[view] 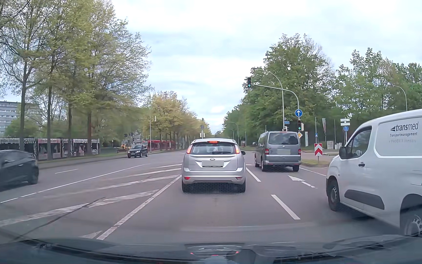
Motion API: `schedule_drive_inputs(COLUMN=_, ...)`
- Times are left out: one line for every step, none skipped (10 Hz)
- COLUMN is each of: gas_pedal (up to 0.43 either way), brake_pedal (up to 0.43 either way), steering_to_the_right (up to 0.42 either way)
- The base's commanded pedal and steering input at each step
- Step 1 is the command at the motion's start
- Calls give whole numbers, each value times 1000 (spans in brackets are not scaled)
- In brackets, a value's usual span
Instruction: Follow the waypoints while adhering to traffic rules and regulations
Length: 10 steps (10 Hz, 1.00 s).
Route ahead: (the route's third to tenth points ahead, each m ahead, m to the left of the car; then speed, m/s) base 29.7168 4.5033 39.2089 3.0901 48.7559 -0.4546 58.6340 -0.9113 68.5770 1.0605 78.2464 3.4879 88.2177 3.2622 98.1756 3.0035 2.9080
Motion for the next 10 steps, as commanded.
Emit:
schedule_drive_inputs(gas_pedal=0, brake_pedal=207, steering_to_the_right=-5)
schedule_drive_inputs(gas_pedal=0, brake_pedal=213, steering_to_the_right=-4)
schedule_drive_inputs(gas_pedal=0, brake_pedal=207, steering_to_the_right=-4)
schedule_drive_inputs(gas_pedal=0, brake_pedal=207, steering_to_the_right=-4)
schedule_drive_inputs(gas_pedal=0, brake_pedal=213, steering_to_the_right=-4)
schedule_drive_inputs(gas_pedal=0, brake_pedal=213, steering_to_the_right=-4)
schedule_drive_inputs(gas_pedal=0, brake_pedal=213, steering_to_the_right=-4)
schedule_drive_inputs(gas_pedal=0, brake_pedal=213, steering_to_the_right=-4)
schedule_drive_inputs(gas_pedal=0, brake_pedal=213, steering_to_the_right=-4)
schedule_drive_inputs(gas_pedal=0, brake_pedal=213, steering_to_the_right=-4)
